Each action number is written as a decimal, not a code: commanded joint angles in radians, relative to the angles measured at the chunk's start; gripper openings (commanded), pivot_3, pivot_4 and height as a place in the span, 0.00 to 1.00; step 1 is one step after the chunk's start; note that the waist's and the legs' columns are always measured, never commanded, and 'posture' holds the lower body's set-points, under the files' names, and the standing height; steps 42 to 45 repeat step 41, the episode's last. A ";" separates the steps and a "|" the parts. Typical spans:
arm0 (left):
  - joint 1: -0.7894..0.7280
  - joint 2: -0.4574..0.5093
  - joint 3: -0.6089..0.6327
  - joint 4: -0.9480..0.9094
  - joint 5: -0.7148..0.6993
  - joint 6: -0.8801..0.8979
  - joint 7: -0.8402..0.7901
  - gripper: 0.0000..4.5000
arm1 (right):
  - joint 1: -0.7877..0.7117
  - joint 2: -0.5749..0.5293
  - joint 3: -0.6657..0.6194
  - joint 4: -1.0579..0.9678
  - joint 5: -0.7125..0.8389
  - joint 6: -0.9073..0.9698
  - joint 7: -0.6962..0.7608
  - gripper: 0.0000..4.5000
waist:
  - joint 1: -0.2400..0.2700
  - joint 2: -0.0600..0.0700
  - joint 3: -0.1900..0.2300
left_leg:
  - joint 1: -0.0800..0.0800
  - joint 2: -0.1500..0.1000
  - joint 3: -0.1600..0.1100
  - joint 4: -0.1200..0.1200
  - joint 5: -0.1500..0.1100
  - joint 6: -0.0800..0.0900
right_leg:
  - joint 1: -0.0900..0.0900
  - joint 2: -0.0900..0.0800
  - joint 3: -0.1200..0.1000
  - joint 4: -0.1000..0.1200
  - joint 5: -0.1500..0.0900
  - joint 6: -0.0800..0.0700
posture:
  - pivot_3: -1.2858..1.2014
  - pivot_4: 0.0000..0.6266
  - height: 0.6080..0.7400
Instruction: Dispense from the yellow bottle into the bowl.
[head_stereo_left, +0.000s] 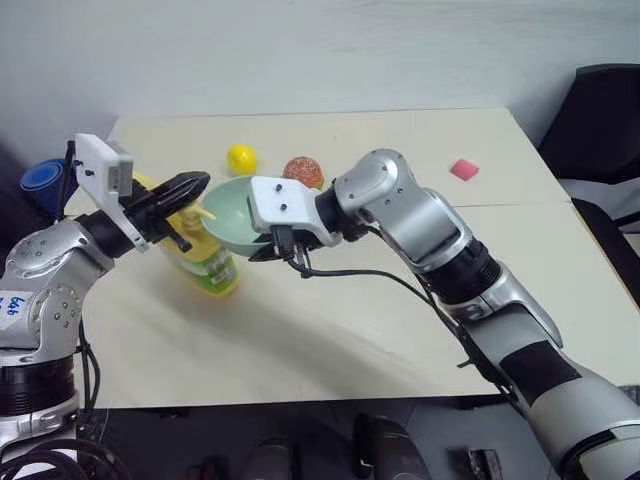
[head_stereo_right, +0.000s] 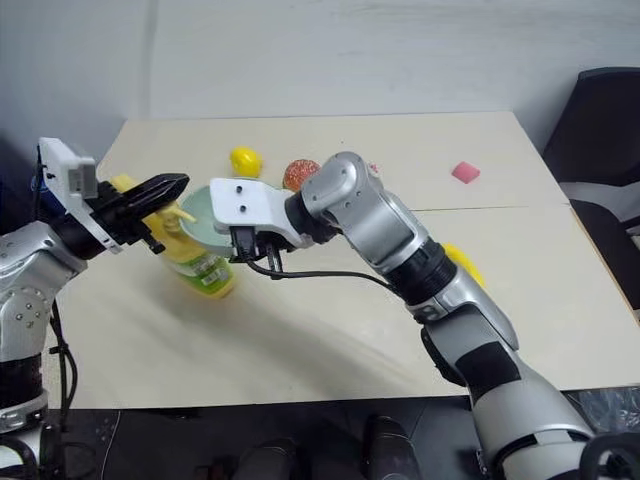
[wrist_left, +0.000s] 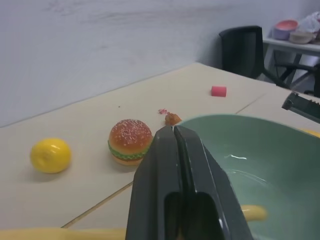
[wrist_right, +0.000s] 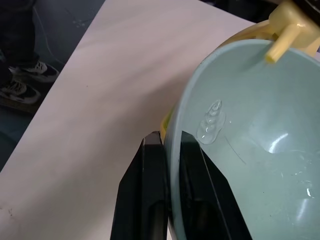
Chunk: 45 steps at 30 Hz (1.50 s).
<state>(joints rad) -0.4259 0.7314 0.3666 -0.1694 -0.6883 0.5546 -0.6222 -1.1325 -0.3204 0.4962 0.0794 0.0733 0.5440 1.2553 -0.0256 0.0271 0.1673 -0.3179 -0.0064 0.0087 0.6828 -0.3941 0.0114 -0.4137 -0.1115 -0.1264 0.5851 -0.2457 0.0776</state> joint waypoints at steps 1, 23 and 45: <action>0.017 0.000 0.061 0.009 -0.053 -0.011 -0.057 0.01 | 0.045 -0.073 -0.056 -0.059 0.014 -0.034 0.011 0.00 | 0.000 -0.004 0.001 | 0.000 0.000 0.000 0.000 0.000 0.000 | 0.000 0.000 0.000 0.000 0.000 0.000 | 0.52 0.24 1.00; 0.657 -0.027 0.080 -0.072 0.146 -0.342 -0.448 0.20 | 0.578 -0.248 -0.252 0.248 0.058 -0.738 -0.096 0.27 | 0.005 -0.011 0.014 | -0.002 0.001 0.000 -0.001 -0.001 0.000 | 0.001 -0.001 -0.003 -0.009 0.000 -0.001 | 0.52 0.24 1.00; 0.617 -0.116 0.015 0.263 0.453 -0.875 -0.259 0.91 | 1.383 -0.312 -0.818 -0.106 0.364 -0.915 -0.063 1.00 | 0.041 -0.012 0.015 | 0.000 0.002 0.008 -0.001 -0.012 0.007 | 0.005 -0.002 0.004 -0.014 0.002 0.001 | 0.52 0.24 1.00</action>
